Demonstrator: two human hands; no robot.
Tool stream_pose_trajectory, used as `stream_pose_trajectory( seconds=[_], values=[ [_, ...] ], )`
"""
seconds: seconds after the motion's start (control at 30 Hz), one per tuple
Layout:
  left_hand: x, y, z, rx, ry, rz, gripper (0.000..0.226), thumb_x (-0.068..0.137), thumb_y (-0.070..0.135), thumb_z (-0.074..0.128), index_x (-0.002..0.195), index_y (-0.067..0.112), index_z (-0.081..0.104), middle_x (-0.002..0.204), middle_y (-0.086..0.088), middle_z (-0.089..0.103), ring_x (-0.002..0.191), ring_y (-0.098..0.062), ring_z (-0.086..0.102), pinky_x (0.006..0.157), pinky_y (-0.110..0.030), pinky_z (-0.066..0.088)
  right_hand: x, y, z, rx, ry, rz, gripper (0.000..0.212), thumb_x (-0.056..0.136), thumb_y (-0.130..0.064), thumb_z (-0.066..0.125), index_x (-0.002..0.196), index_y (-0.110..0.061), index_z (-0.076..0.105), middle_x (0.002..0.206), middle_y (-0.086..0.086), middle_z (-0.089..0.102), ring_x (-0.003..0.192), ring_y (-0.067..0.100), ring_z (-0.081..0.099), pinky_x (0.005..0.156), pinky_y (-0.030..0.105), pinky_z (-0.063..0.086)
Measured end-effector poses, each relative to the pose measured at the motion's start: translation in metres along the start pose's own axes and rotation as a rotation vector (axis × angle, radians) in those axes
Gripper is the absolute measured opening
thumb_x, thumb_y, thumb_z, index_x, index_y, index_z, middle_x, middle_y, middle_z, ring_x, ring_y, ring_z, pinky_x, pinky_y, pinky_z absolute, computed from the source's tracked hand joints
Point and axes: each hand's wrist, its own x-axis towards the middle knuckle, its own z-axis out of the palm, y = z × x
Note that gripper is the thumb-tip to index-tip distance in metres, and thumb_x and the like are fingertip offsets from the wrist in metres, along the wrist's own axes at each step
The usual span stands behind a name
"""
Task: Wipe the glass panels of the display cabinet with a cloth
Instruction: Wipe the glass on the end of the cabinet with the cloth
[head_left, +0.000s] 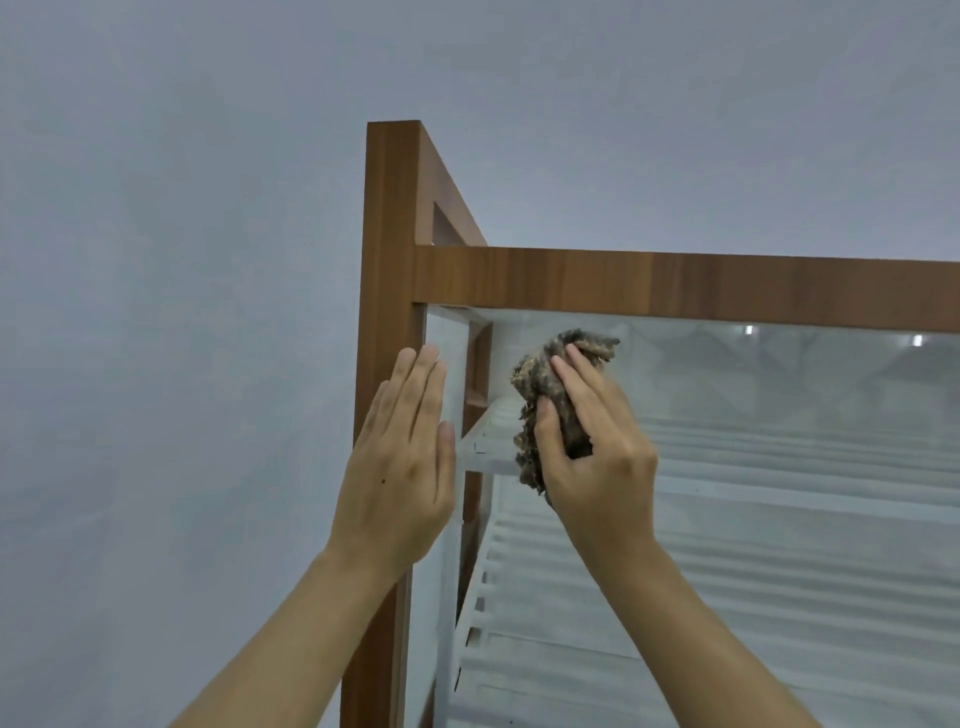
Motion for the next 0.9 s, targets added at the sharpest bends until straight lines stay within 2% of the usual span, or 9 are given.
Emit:
stream_pose_trajectory(
  seconds=[0.17, 0.3, 0.37, 0.5, 0.63, 0.73, 0.8, 0.9],
  values=[
    [-0.003, -0.026, 0.021, -0.026, 0.066, 0.088, 0.054, 0.106, 0.015, 0.033, 0.156, 0.0, 0.024, 0.167, -0.011, 0.019, 0.156, -0.025, 0.014, 0.126, -0.041, 0.021, 0.007, 0.007, 0.03, -0.189, -0.064, -0.139, 0.037, 0.101, -0.013, 0.053, 0.133, 0.005, 0.058, 0.139, 0.018, 0.058, 0.138, 0.032, 0.048, 0.119, 0.035, 0.036],
    [-0.003, -0.033, 0.024, -0.039, 0.151, 0.082, 0.054, 0.104, 0.012, 0.035, 0.155, -0.002, 0.026, 0.166, -0.016, 0.021, 0.155, -0.03, 0.015, 0.127, -0.042, 0.018, 0.023, 0.002, 0.054, -0.408, -0.092, -0.219, 0.041, 0.104, -0.017, 0.044, 0.136, 0.005, 0.056, 0.139, 0.021, 0.056, 0.134, 0.037, 0.048, 0.109, 0.046, 0.046],
    [-0.005, -0.036, 0.024, -0.042, 0.174, 0.04, 0.055, 0.102, 0.011, 0.037, 0.156, 0.003, 0.026, 0.166, -0.015, 0.019, 0.156, -0.03, 0.013, 0.127, -0.045, 0.017, 0.014, -0.002, 0.059, -0.461, -0.102, -0.188, 0.047, 0.104, -0.02, 0.04, 0.143, 0.005, 0.048, 0.145, 0.023, 0.048, 0.14, 0.037, 0.041, 0.113, 0.047, 0.041],
    [-0.009, -0.043, 0.026, -0.121, 0.172, 0.053, 0.057, 0.102, 0.009, 0.035, 0.157, 0.002, 0.023, 0.167, -0.014, 0.017, 0.156, -0.03, 0.011, 0.126, -0.048, 0.019, -0.05, -0.004, 0.052, -0.537, -0.253, -0.199, 0.058, 0.103, -0.026, 0.036, 0.153, 0.001, 0.028, 0.159, 0.02, 0.029, 0.151, 0.034, 0.024, 0.119, 0.049, 0.032],
    [-0.008, -0.044, 0.027, -0.155, 0.172, 0.057, 0.056, 0.102, 0.007, 0.035, 0.156, 0.0, 0.022, 0.167, -0.015, 0.016, 0.156, -0.031, 0.01, 0.127, -0.047, 0.016, -0.026, -0.005, 0.058, -0.542, -0.217, -0.213, 0.054, 0.106, -0.029, 0.028, 0.15, 0.002, 0.034, 0.155, 0.021, 0.034, 0.145, 0.036, 0.032, 0.118, 0.047, 0.034],
    [-0.009, -0.046, 0.027, -0.172, 0.162, 0.056, 0.058, 0.101, 0.005, 0.038, 0.157, 0.0, 0.021, 0.168, -0.015, 0.015, 0.156, -0.03, 0.008, 0.127, -0.048, 0.014, 0.024, -0.013, 0.075, -0.554, -0.117, -0.185, 0.051, 0.106, -0.027, 0.032, 0.146, 0.002, 0.044, 0.145, 0.023, 0.046, 0.137, 0.035, 0.038, 0.118, 0.041, 0.032],
    [-0.01, -0.048, 0.025, -0.161, 0.153, 0.068, 0.057, 0.103, 0.009, 0.035, 0.157, 0.0, 0.021, 0.168, -0.014, 0.014, 0.156, -0.029, 0.009, 0.127, -0.048, 0.014, 0.018, -0.011, 0.075, -0.515, -0.12, -0.189, 0.048, 0.104, -0.024, 0.037, 0.146, -0.003, 0.045, 0.145, 0.022, 0.046, 0.139, 0.035, 0.037, 0.118, 0.043, 0.034],
    [-0.01, -0.055, 0.021, -0.134, 0.14, 0.092, 0.055, 0.104, 0.015, 0.031, 0.156, 0.0, 0.022, 0.167, -0.013, 0.016, 0.156, -0.028, 0.01, 0.127, -0.045, 0.012, -0.031, -0.009, 0.064, -0.447, -0.21, -0.202, 0.043, 0.1, -0.021, 0.046, 0.142, -0.016, 0.043, 0.151, 0.019, 0.04, 0.145, 0.036, 0.033, 0.112, 0.05, 0.042]
  ],
)
